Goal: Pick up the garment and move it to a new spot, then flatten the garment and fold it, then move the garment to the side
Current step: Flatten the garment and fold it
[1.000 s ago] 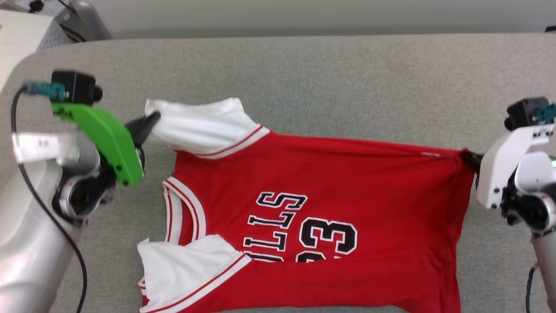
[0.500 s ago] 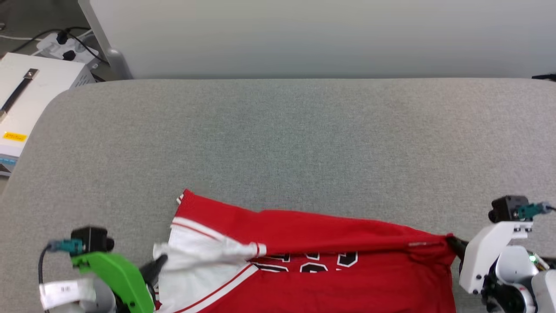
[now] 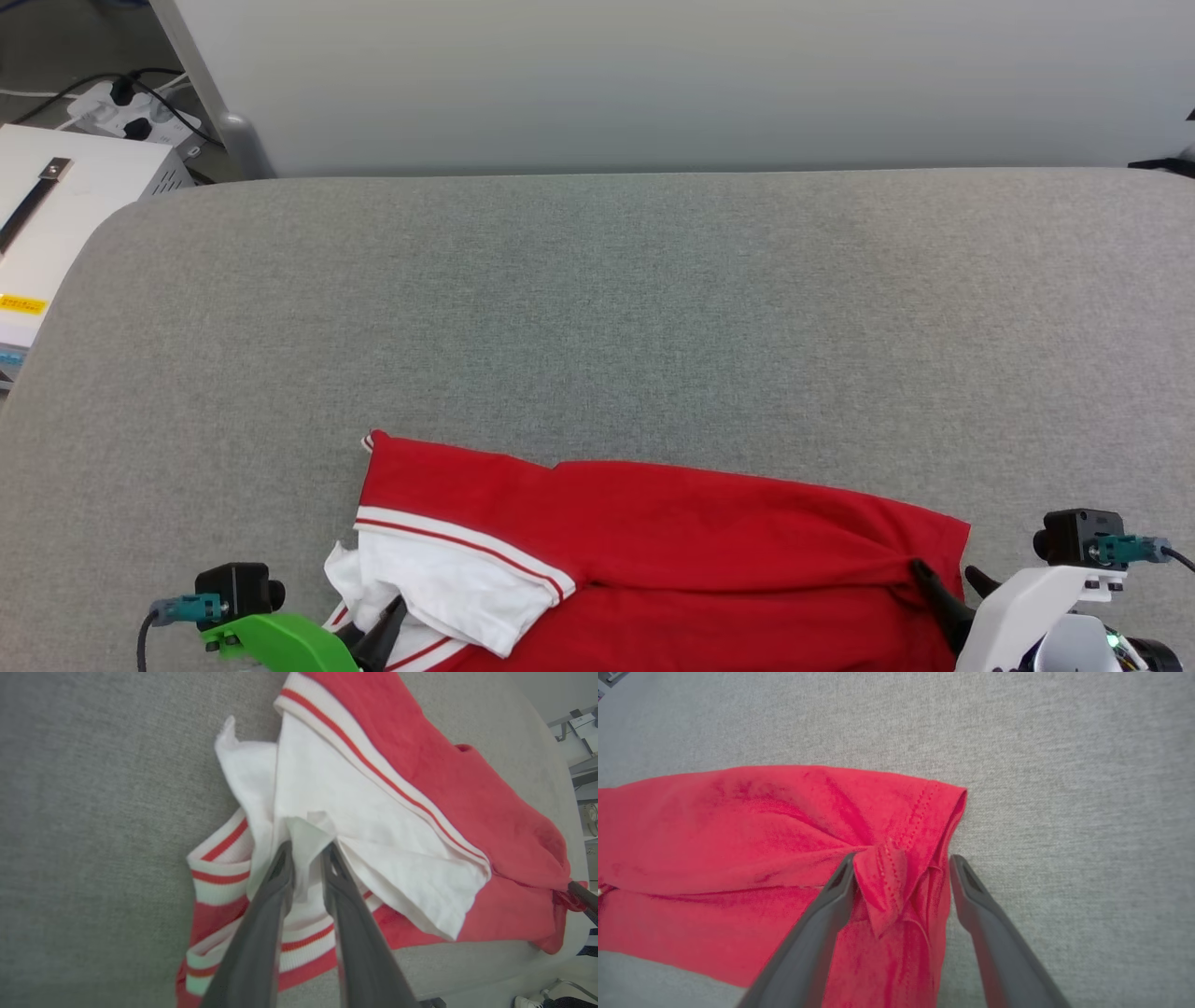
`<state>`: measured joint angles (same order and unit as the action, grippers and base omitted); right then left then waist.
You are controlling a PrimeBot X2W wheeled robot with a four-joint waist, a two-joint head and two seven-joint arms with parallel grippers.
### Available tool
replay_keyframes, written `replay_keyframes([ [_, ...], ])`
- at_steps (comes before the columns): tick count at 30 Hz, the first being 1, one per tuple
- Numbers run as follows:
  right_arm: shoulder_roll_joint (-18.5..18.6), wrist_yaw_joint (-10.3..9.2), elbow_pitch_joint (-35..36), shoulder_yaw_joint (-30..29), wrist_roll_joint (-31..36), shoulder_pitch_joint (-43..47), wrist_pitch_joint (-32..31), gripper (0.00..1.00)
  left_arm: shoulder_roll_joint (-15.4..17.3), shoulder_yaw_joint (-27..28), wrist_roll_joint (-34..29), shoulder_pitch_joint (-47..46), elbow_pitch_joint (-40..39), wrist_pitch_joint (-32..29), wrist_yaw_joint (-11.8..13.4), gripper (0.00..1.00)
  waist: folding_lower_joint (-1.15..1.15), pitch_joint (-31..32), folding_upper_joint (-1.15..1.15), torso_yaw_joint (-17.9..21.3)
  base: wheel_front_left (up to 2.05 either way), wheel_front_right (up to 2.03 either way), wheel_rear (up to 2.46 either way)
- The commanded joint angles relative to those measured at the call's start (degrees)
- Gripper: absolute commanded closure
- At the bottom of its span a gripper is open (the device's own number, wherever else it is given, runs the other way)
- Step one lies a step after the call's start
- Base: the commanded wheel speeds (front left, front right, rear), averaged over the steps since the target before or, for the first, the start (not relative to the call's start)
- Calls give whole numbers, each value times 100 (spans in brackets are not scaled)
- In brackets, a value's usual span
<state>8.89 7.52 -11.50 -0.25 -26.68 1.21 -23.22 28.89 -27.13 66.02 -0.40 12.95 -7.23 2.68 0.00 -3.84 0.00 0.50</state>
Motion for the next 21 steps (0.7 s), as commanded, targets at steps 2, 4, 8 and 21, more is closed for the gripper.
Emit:
replay_keyframes([
  [2,-45,-3,87,-44,41,138,293,0,-65,16,-191,-75,69,317,-106,0,0,53,0,-8,0,0,0],
  [4,-51,-3,194,-93,58,187,482,0,-78,17,-376,-103,75,595,-139,0,0,101,0,-11,0,0,0],
  [8,7,-3,520,-250,104,291,572,0,-107,55,-727,-113,-65,1172,-114,0,0,215,0,-10,0,0,0],
  [21,194,-3,1493,-822,251,585,-976,0,-427,392,-2460,-222,-1009,2216,618,0,0,328,0,-214,0,0,0],
])
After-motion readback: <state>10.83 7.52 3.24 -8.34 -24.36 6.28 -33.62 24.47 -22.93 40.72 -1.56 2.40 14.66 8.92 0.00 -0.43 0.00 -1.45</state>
